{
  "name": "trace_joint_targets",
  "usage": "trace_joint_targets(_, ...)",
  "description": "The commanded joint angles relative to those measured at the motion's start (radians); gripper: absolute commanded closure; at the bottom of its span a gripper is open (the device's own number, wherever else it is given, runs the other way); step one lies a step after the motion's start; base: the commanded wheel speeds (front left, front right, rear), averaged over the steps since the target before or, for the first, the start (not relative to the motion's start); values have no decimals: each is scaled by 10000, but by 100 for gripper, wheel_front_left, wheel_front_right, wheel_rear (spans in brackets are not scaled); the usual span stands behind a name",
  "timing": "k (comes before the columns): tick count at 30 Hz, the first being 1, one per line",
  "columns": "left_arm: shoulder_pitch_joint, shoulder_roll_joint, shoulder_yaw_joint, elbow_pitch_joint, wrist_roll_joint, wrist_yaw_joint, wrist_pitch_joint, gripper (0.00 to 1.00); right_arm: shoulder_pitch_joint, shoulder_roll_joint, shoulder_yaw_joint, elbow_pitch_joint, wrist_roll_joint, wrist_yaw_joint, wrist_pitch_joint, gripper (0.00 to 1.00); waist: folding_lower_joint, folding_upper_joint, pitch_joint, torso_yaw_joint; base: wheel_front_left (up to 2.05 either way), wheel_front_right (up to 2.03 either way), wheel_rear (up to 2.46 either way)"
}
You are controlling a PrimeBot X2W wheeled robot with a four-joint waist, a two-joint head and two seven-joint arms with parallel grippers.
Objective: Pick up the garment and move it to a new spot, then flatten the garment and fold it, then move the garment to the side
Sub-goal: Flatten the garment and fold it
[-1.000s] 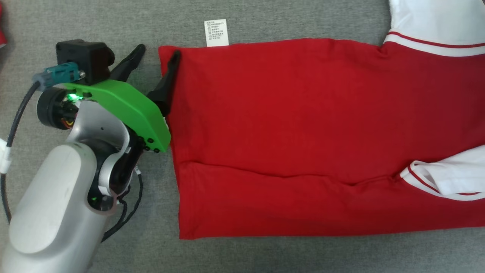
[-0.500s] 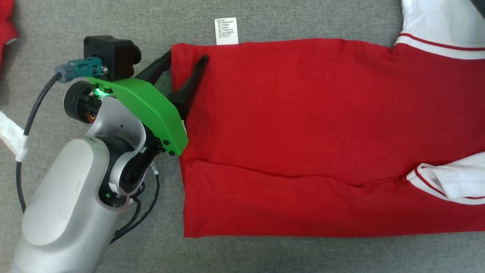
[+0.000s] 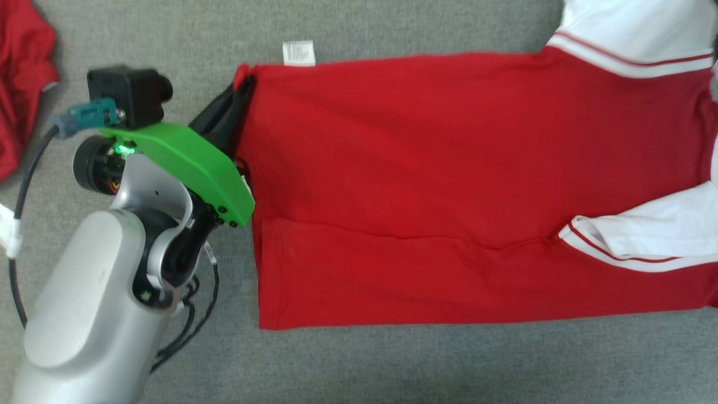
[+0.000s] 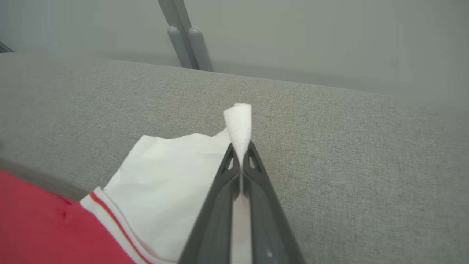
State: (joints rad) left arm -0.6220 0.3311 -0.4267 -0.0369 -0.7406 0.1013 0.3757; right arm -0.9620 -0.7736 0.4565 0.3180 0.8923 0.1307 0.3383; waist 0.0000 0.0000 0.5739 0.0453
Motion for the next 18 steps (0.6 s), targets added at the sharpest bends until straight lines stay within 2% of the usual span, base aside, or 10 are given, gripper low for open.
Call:
trace_joint_targets(1, 336, 27, 22, 69, -65, -43, -155, 100, 482, -93, 174, -248, 196, 0, -295, 100, 0, 0, -642, -203, 0, 0, 0)
trace_joint_targets(4, 892, -53, 20, 86, -194, -116, -509, 100, 1408, -423, 220, -854, 549, -1, -1100, 100, 0, 0, -1162, -334, 0, 0, 0)
trace_joint_targets(6, 1369, -186, 122, -4, -430, -50, -746, 100, 2237, -681, 30, -1223, 682, -1, -1743, 100, 0, 0, -1452, -419, 0, 0, 0)
trace_joint_targets(10, 2259, -98, 184, -276, -571, -24, -1061, 100, 4127, -982, -516, -1944, 972, -1, -2741, 100, 0, 0, -1918, -619, 0, 0, 0)
trace_joint_targets(13, 2901, -20, 351, -424, -789, -22, -1285, 100, 5508, -834, -892, -2502, 1070, 0, -3255, 100, 0, 0, -2179, -824, 0, 0, 0)
trace_joint_targets(18, 3619, 216, 646, -430, -835, -214, -1937, 100, 7003, -125, -1231, -3127, 859, 0, -3596, 100, 0, 0, -2362, -1164, 0, 0, 0)
